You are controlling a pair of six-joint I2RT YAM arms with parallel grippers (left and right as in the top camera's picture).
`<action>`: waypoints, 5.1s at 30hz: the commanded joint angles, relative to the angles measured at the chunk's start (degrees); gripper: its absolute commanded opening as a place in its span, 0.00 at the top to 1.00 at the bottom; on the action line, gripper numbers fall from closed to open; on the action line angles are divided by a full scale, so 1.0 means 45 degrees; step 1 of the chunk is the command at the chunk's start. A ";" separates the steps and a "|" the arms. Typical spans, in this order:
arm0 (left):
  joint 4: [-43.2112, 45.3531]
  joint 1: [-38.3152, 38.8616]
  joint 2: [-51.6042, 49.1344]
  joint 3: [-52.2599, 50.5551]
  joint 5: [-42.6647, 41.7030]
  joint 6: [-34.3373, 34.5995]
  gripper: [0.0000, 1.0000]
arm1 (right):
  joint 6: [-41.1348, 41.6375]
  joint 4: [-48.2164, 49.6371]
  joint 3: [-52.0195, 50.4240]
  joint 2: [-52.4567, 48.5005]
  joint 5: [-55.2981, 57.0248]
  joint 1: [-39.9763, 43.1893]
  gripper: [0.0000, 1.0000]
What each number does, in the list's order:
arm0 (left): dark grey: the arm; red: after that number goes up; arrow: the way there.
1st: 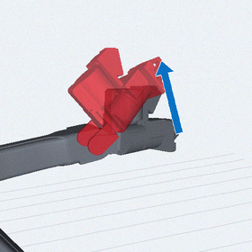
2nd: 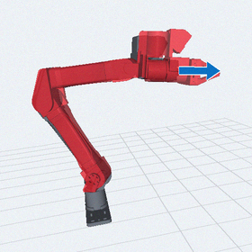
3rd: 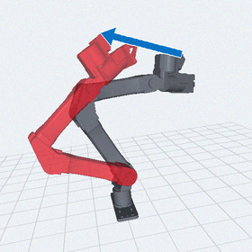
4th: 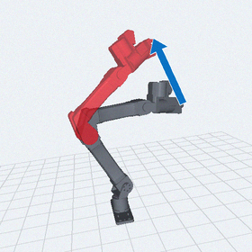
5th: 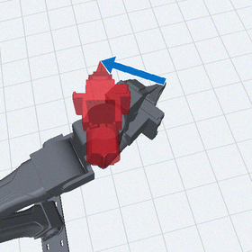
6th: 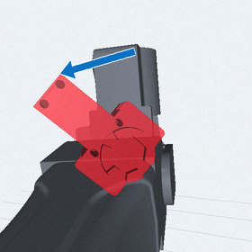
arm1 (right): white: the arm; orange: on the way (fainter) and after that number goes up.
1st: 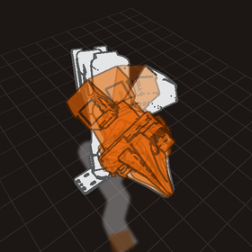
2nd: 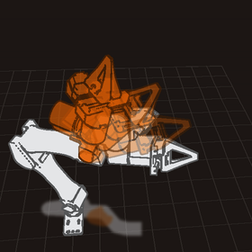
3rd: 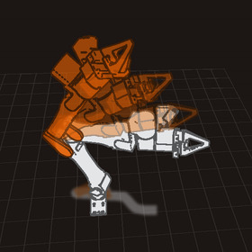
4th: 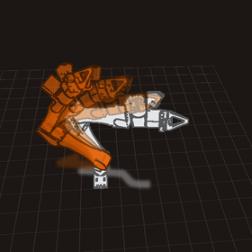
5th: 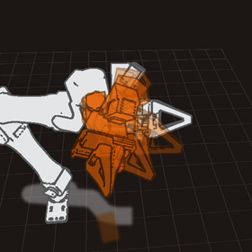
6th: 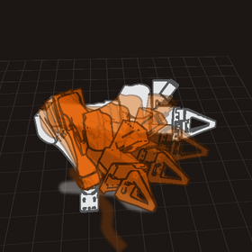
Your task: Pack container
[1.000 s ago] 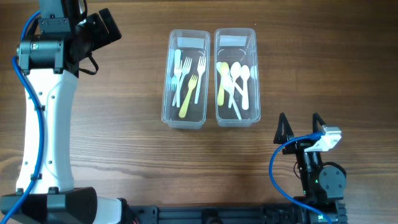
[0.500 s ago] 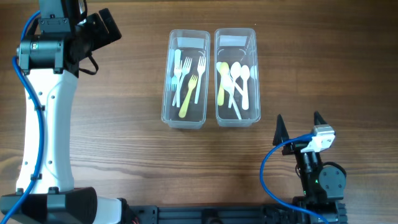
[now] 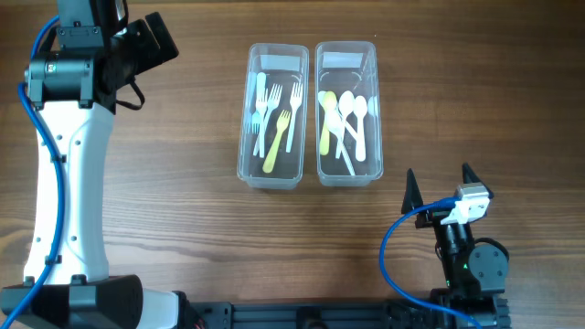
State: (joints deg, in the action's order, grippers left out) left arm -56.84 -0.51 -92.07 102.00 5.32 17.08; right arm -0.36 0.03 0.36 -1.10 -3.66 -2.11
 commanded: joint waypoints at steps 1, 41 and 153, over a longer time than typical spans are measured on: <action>-0.0010 -0.0078 -0.0078 0.0029 0.0126 0.0019 0.00 | -0.0223 0.0058 -0.0015 0.0214 -0.0204 -0.0039 0.00; 0.0262 -0.0078 0.6203 0.0029 -0.1316 0.0078 0.00 | -0.0228 0.0058 -0.0015 0.0214 -0.0199 -0.0039 0.00; 1.1098 -0.0612 2.0424 -2.2241 -0.2934 -0.5746 0.00 | -0.0223 0.0058 -0.0015 0.0214 -0.0199 -0.0039 0.00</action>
State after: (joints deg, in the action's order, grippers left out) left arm -7.20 -3.64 -0.99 2.57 -8.40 -7.49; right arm -0.78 0.05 0.36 -0.89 -3.88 -2.11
